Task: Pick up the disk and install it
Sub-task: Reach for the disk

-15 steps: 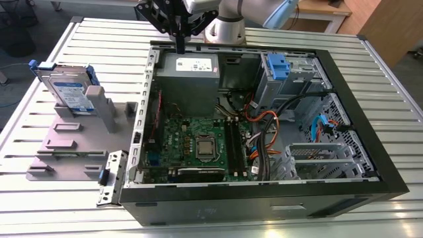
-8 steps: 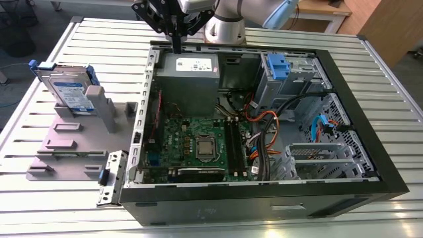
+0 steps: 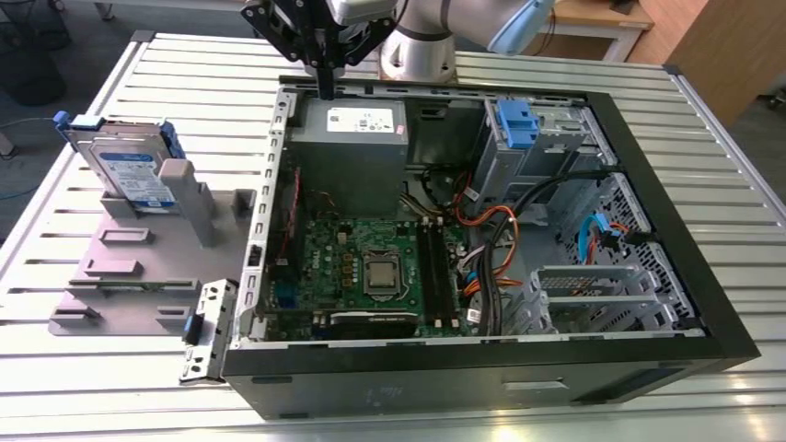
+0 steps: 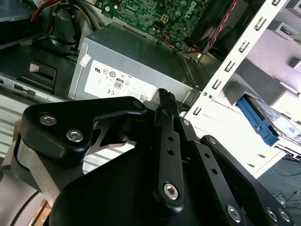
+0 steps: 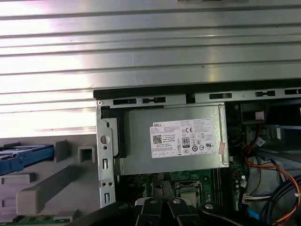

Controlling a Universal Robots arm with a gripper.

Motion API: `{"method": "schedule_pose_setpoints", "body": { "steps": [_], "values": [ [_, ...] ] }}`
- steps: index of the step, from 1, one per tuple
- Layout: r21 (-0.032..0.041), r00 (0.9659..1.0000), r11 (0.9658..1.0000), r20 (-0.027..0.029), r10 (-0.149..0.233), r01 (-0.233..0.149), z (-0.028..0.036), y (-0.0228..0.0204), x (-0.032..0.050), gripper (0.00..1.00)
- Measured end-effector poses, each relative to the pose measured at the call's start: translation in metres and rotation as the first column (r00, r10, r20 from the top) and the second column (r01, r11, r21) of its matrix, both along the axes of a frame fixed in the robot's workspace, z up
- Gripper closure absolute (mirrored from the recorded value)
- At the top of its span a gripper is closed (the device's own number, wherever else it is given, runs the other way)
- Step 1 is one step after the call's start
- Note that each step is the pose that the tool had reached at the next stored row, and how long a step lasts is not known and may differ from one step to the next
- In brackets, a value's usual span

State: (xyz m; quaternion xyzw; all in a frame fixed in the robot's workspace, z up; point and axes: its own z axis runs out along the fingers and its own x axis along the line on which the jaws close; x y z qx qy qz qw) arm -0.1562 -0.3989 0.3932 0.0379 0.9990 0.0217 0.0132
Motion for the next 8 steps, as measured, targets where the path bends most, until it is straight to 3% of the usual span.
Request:
{"method": "schedule_pose_setpoints", "body": {
  "steps": [8],
  "values": [
    [0.0001,1.0,1.0,0.0002,0.0,0.0,0.0,0.0,-0.005,0.89]
  ]
}}
